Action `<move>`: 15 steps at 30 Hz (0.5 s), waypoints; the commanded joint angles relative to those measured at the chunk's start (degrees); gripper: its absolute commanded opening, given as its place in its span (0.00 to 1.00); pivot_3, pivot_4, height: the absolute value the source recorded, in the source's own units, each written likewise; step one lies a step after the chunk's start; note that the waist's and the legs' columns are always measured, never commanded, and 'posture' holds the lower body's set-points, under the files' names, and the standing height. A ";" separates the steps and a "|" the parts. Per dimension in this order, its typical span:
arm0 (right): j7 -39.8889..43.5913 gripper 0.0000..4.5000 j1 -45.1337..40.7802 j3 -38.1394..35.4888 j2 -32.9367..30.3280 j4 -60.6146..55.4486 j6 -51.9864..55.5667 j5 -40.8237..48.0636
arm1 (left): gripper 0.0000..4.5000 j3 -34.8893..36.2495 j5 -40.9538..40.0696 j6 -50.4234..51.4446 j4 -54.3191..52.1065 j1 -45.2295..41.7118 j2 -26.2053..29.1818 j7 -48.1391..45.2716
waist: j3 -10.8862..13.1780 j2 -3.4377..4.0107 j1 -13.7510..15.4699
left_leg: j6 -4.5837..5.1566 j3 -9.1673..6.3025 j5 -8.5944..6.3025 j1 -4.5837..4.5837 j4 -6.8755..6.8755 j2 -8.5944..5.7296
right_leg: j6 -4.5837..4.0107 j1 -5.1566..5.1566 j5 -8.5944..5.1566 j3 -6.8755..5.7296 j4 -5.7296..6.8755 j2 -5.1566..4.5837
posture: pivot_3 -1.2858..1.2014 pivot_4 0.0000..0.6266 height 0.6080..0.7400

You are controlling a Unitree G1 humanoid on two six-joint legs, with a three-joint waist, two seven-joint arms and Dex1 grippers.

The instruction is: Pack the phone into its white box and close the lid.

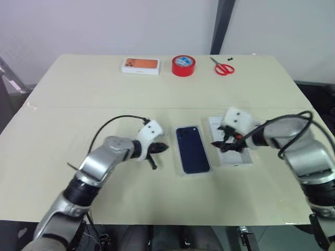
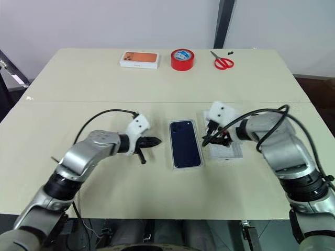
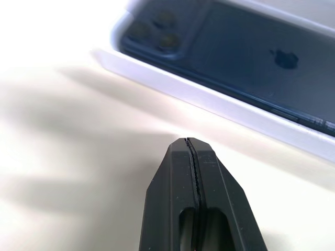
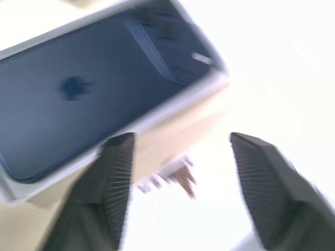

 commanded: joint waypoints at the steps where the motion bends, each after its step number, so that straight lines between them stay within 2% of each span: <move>1: -4.58 0.63 -1.34 -2.24 2.89 -0.78 11.48 2.91 | 0.00 3.38 0.68 -12.03 -2.49 3.51 1.77 -2.95 | 0.00 0.01 0.09 | 0.00 0.00 0.00 -0.01 0.00 0.00 | 0.00 0.00 0.00 0.00 0.00 -0.01 | 0.52 0.24 0.95; 4: -9.42 0.63 -1.61 -2.56 6.20 -0.67 17.77 3.76 | 0.00 5.39 -0.27 -20.35 -3.30 7.03 2.55 -5.80 | 0.00 0.01 0.09 | 0.00 0.00 0.00 -0.03 -0.02 -0.01 | 0.00 -0.03 0.00 0.00 -0.01 -0.04 | 0.52 0.24 0.95; 11: -18.75 0.63 -3.02 -3.71 13.43 -1.02 26.19 5.45 | 0.00 9.53 -5.73 -24.95 -5.08 11.58 3.18 -10.85 | -0.01 0.03 0.01 | 0.01 0.02 -0.01 -0.05 -0.02 -0.01 | 0.00 -0.05 0.00 -0.01 -0.01 -0.06 | 0.52 0.24 0.95; 14: -22.83 0.34 -3.12 -4.19 15.58 -0.89 27.69 5.36 | 0.00 10.12 -5.83 -25.19 -4.97 11.92 3.43 -10.65 | -0.01 0.03 -0.04 | 0.01 0.02 -0.01 -0.05 -0.02 -0.01 | 0.00 -0.05 0.00 0.00 0.00 -0.05 | 0.52 0.24 0.95; 15: -23.53 0.21 -3.19 -4.40 15.82 -0.92 27.97 5.73 | 0.00 10.18 -5.84 -25.14 -5.00 11.93 3.42 -10.52 | -0.01 0.03 -0.04 | 0.01 0.02 -0.01 -0.05 -0.02 -0.01 | 0.00 -0.05 0.00 -0.01 0.00 -0.04 | 0.52 0.24 0.95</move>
